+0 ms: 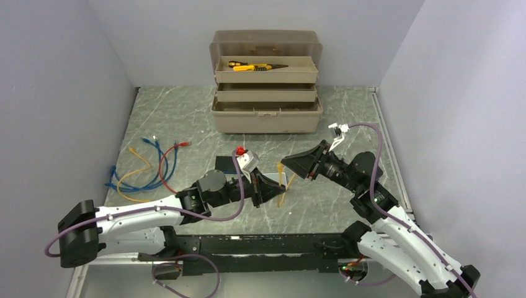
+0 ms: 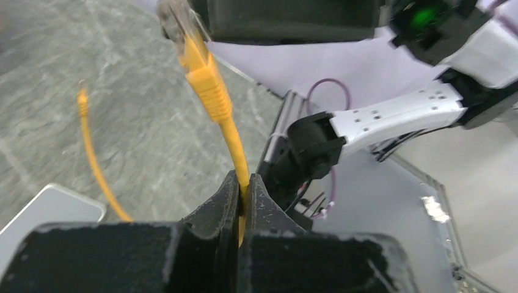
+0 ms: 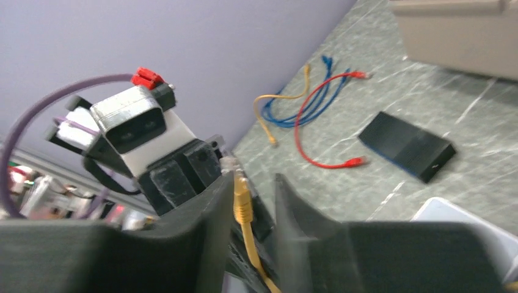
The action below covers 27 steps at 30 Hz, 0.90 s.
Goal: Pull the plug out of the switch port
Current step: Place the connector at the center of the board.
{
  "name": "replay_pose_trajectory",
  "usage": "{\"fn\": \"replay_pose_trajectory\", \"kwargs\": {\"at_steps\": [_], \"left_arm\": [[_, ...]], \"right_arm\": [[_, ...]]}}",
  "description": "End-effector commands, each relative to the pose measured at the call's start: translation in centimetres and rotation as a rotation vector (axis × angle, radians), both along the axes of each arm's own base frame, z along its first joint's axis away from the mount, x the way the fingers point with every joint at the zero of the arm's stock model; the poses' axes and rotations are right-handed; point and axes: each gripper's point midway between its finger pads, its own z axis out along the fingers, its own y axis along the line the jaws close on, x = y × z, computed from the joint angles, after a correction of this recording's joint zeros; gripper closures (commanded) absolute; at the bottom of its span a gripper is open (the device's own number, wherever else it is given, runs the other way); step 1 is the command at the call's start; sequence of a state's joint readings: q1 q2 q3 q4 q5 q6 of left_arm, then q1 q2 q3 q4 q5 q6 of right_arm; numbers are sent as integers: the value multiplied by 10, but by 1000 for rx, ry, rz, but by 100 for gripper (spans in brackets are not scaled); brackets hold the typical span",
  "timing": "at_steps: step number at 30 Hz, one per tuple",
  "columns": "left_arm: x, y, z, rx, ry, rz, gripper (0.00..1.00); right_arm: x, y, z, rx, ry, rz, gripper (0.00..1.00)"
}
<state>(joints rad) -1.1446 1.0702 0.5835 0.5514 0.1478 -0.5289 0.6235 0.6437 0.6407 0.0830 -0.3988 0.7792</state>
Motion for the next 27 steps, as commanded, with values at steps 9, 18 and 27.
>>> {"fn": "replay_pose_trajectory", "kwargs": {"at_steps": [9, 18, 27], "left_arm": [[75, 189, 73, 403, -83, 816, 100], [94, 354, 170, 852, -273, 1461, 100], [204, 453, 17, 744, 420, 1581, 100]], "right_arm": [[-2, -32, 38, -97, -133, -136, 16], [-6, -43, 41, -108, -203, -171, 16], [-12, -37, 20, -84, -139, -127, 16]]}}
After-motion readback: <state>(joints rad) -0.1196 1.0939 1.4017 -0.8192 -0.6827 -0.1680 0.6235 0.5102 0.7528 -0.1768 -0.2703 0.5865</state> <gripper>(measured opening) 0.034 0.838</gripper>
